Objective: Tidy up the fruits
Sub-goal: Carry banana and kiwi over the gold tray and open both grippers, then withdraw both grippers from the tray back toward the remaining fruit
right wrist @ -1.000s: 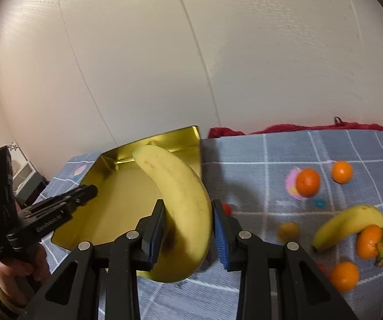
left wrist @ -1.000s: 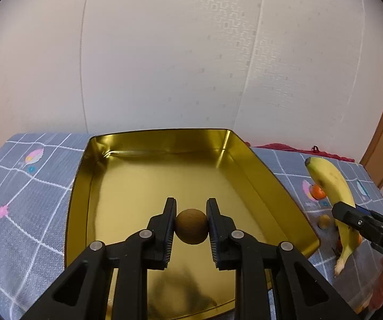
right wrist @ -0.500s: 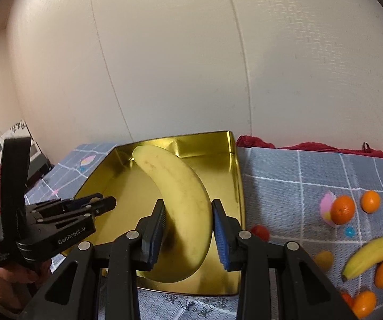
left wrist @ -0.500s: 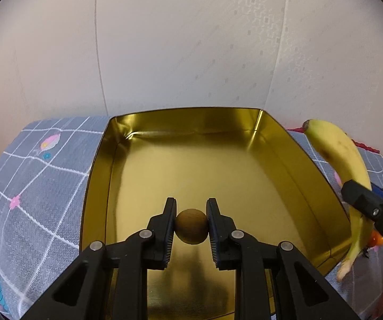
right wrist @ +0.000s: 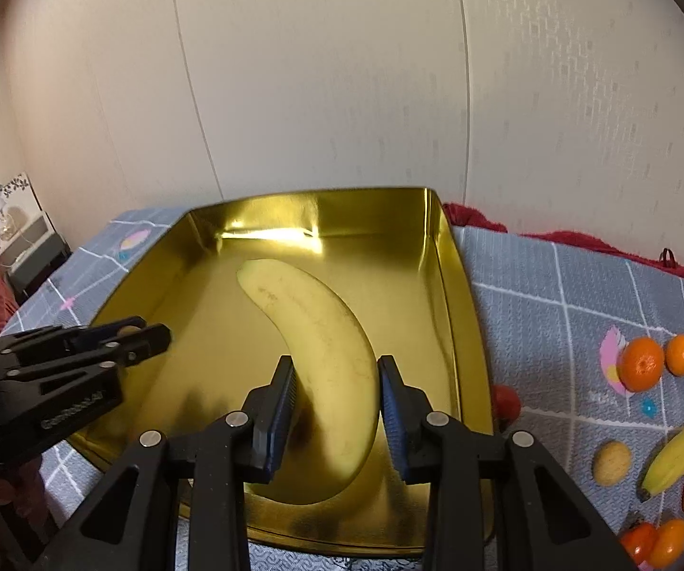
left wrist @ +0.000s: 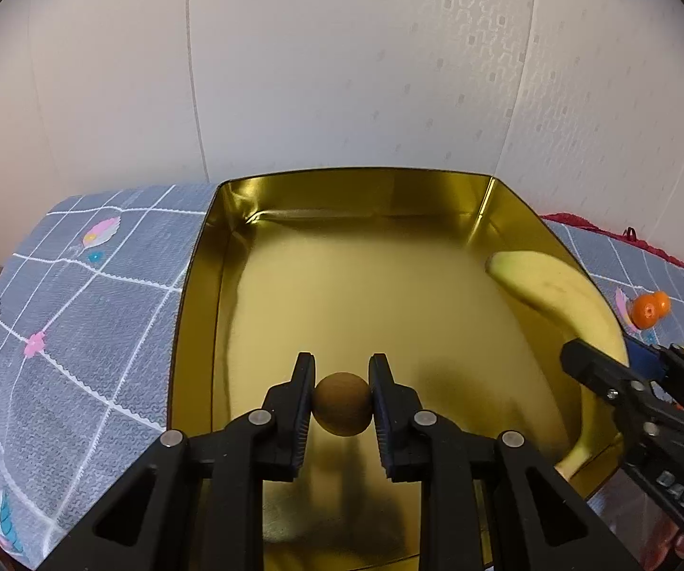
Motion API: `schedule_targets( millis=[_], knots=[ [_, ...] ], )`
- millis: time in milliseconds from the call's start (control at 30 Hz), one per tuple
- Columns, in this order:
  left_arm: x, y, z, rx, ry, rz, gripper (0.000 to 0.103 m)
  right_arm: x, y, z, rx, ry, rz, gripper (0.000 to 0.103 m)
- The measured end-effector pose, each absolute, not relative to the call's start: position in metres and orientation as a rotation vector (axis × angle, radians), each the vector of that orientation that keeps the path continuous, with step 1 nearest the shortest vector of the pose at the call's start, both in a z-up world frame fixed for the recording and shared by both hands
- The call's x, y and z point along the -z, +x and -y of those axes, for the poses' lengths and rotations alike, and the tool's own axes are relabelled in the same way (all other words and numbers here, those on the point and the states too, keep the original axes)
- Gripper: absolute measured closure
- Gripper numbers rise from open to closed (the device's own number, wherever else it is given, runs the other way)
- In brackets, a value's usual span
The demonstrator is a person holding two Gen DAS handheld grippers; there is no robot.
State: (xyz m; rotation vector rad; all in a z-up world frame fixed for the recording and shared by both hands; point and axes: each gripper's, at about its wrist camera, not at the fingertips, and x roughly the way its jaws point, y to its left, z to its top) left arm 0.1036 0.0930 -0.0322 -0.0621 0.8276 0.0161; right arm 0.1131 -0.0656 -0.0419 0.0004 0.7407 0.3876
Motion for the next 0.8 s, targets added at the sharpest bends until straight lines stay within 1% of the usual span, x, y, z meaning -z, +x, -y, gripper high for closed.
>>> schedule_targets(
  millis=[133,167,233,300,433,500,600,700,800],
  knots=[
    [0.032,0.102,-0.097,-0.011,-0.075,-0.833,0.077,0.044,0.116,0.065,-0.373,-0.008,-0.749,0.068],
    [0.032,0.101,-0.099,-0.009,-0.078,-0.828,0.075,0.045,0.117,0.064,-0.367,-0.015,-0.751,0.068],
    [0.029,0.100,-0.102,-0.008,-0.090,-0.816,0.065,0.047,0.118,0.064,-0.361,-0.019,-0.766,0.068],
    [0.027,0.097,-0.105,-0.014,-0.111,-0.808,0.045,0.050,0.120,0.063,-0.357,-0.021,-0.781,0.068],
    [0.023,0.095,-0.112,-0.021,-0.158,-0.792,0.040,0.049,0.118,0.059,-0.357,-0.044,-0.778,0.066],
    [0.021,0.094,-0.114,-0.028,-0.173,-0.781,0.031,0.043,0.114,0.064,-0.376,-0.010,-0.754,0.066],
    [0.017,0.091,-0.115,-0.026,-0.206,-0.750,0.019,0.031,0.109,0.075,-0.380,0.029,-0.710,0.066],
    [0.011,0.087,-0.110,-0.019,-0.204,-0.713,0.013,0.027,0.105,0.088,-0.366,0.056,-0.706,0.066],
    [0.006,0.084,-0.101,0.005,-0.176,-0.682,0.010,0.024,0.102,0.105,-0.349,0.089,-0.717,0.066]
  ],
)
